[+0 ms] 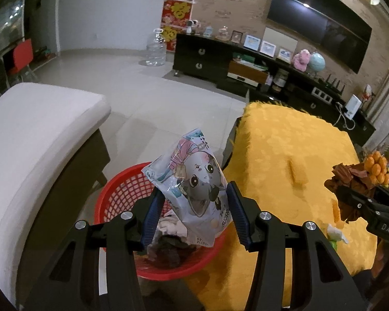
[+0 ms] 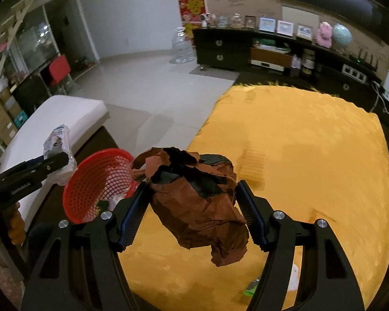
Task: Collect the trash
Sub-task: 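Carry the snack bag and brown bag to the red basket with both grippers, then open both grippers over the red basket to drop the bags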
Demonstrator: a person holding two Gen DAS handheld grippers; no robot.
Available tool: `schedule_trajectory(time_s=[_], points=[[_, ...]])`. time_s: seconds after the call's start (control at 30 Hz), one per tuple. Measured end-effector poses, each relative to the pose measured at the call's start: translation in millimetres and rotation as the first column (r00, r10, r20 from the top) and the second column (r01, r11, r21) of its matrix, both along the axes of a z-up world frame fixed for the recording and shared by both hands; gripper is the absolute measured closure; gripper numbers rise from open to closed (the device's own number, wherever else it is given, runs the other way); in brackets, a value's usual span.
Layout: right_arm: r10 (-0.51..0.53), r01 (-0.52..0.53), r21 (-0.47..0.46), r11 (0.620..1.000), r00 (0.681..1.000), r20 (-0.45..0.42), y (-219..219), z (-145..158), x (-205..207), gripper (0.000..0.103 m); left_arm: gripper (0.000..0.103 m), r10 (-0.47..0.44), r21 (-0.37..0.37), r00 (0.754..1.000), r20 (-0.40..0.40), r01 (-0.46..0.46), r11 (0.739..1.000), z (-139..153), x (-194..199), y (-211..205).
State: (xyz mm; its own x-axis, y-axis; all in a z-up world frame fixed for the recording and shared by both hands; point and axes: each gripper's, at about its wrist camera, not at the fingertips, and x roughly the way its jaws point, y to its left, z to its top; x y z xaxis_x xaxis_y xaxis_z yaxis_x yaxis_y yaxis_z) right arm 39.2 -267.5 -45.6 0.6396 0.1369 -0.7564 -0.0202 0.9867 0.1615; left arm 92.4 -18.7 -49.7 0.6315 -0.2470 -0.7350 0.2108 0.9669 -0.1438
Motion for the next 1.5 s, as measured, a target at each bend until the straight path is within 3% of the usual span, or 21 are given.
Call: schedule_trajectory(time_s=[0.4,0.9,1.03,1.23,1.5], points=[[0.111,-0.109,0.034,0.993,0.993,-0.042,52,-11,33,0.036,0.055,0.065,0.006,0.997,-0.040,-0.065,0.998,-17,8,30],[0.227,-0.208,0.141,0.968,0.965,-0.132,122,-41,86,0.035,0.055,0.137,0.007,0.982,-0.129,-0.137,0.990,-45,23,63],[0.240,-0.217,0.157,0.963,0.960,-0.145,127,-47,92,0.034,0.055,0.142,0.001,0.981,-0.134,-0.143,0.990,-45,26,65],[0.249,-0.220,0.192,0.957,0.958,-0.144,128,-49,98,0.025,0.054,0.158,-0.009,0.977,-0.142,-0.161,0.987,-45,27,69],[0.212,-0.183,0.208,0.961,0.969,-0.125,110,-44,87,0.025,0.050,0.150,-0.026,0.980,-0.134,-0.155,0.988,-38,26,66]])
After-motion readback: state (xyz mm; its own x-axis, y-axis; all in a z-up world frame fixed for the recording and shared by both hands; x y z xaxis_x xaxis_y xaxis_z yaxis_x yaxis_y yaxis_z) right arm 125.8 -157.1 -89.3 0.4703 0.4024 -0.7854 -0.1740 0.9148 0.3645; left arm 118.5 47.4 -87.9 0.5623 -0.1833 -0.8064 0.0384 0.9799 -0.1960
